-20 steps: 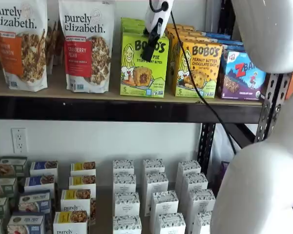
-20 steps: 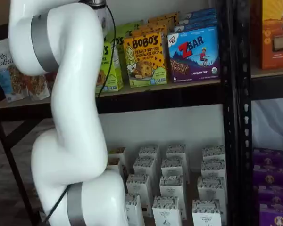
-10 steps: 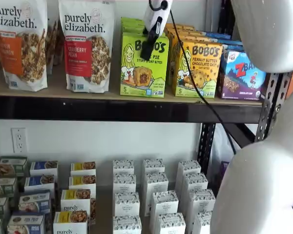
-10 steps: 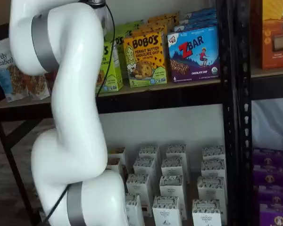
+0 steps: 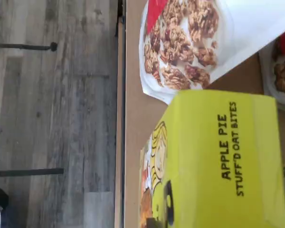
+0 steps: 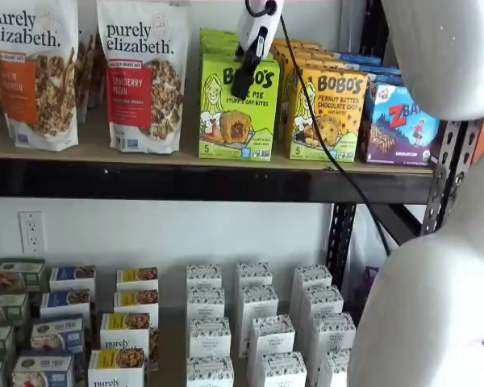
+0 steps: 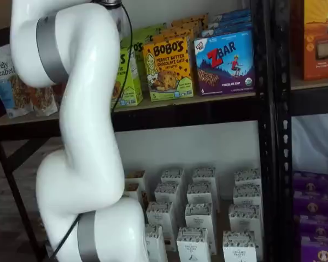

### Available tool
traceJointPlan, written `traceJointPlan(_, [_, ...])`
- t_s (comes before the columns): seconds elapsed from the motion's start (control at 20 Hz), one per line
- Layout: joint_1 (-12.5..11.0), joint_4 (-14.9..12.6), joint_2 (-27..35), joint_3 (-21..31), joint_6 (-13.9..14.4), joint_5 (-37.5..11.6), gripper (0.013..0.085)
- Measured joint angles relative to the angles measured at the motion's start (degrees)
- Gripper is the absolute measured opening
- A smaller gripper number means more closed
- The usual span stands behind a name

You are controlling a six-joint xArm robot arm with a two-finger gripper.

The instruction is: Pick the green box on the top shelf, the fourth from the left

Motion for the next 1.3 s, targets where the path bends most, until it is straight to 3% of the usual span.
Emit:
traceJointPlan(0.35, [-0.1,0.3,-0.3,0.3,-0.1,0.0,0.0330])
traceJointPlan(1.3, [0.2,0.2,-1.0,-0.1,0.5,1.9,0.0330])
